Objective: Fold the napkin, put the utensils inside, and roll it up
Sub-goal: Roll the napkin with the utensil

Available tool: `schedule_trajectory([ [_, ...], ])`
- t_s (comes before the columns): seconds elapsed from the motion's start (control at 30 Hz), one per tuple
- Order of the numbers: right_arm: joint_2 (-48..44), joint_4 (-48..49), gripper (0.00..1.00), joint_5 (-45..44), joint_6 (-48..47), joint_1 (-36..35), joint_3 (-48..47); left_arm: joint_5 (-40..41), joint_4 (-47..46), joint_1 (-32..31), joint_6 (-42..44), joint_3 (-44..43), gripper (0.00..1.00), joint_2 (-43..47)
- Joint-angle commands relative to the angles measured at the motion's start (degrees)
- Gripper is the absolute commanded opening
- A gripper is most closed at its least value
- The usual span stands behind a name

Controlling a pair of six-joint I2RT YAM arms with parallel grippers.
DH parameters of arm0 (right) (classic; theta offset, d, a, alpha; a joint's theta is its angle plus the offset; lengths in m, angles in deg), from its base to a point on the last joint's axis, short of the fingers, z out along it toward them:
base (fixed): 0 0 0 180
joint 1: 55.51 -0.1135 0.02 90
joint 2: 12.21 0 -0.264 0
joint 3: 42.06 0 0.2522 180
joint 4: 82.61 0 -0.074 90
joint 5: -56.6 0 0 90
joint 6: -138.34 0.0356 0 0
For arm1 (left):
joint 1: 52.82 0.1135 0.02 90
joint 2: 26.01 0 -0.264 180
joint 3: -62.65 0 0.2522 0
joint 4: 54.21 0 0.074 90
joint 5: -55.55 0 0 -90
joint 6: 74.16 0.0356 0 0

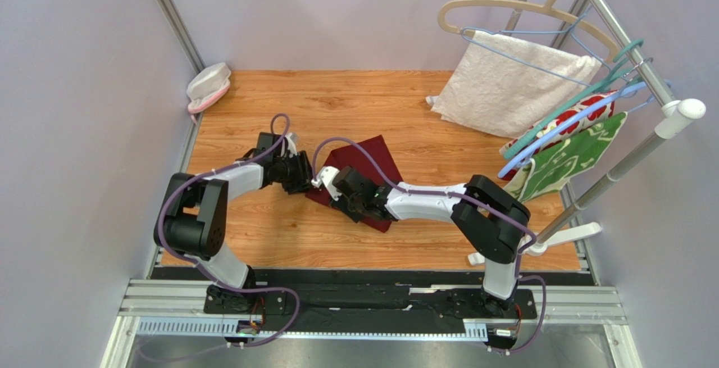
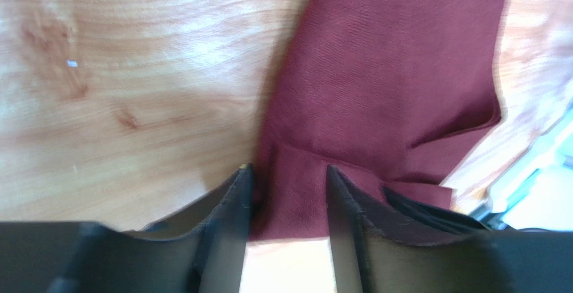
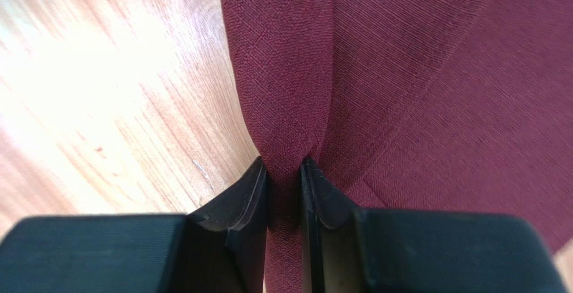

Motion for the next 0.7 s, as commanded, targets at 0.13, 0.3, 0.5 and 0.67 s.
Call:
schedule_trajectory([
  [0.13,1.9,-8.1,0.10,30.2,6.8,7.1,-1.2,12.1,2.0,0.1,-0.1,0.0,0.73,15.4],
  [0.3,2.9,-7.7,0.09,40.7,9.5,10.4,-2.5,11.1,-3.4,0.1,0.5,6.3,0.72,20.6],
  [0.5,8.5,-7.3,0.06,49.9,13.1,14.0,-5.6,6.2,-6.7,0.1,1.5,10.1,0.68,21.3],
  [0.67,11.4,-7.3,0.04,51.9,15.0,16.7,-6.9,6.1,-8.4,0.1,1.6,13.4,0.67,23.7],
])
